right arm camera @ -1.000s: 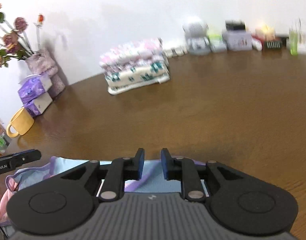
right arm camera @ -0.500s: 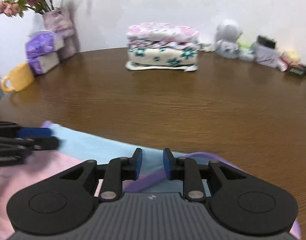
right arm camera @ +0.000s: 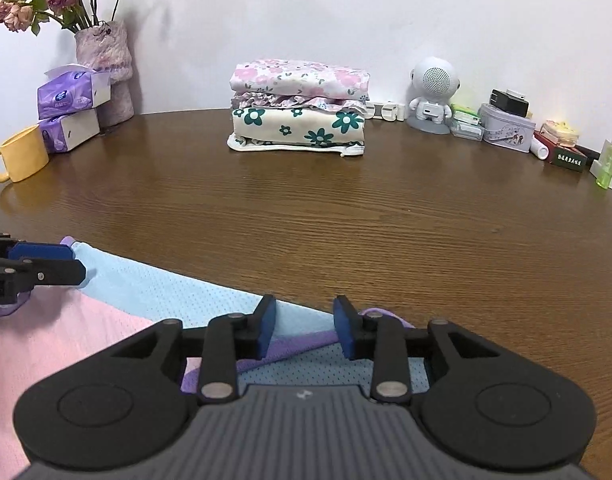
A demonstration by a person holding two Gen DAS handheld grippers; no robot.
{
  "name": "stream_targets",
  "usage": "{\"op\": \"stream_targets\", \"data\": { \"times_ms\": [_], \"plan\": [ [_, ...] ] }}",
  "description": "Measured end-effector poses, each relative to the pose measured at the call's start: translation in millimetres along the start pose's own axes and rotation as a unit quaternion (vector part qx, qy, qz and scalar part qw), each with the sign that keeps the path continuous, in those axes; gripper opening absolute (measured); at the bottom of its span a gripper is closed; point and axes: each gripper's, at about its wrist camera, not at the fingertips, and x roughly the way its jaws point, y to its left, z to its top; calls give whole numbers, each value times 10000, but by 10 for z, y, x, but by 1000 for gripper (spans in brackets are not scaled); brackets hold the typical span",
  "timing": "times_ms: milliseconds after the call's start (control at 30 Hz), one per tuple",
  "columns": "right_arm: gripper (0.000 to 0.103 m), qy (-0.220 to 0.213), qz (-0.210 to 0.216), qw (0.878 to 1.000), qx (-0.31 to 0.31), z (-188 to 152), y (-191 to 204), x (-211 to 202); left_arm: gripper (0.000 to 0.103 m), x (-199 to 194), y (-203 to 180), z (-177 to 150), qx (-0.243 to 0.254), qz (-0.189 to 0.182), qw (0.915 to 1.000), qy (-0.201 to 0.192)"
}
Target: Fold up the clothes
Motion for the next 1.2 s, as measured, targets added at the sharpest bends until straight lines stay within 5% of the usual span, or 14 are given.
{"op": "stream_targets", "data": {
  "times_ms": [800,1200],
  "plan": [
    [31,-210,-111,9994,249,-75,-104,-96,33,5,47,15,-172,-69,9998,-26],
    [39,-798,-166,9965,-188,-55,114,-469,65,-480,-68,91,-239,92,9993,-275]
  ]
}}
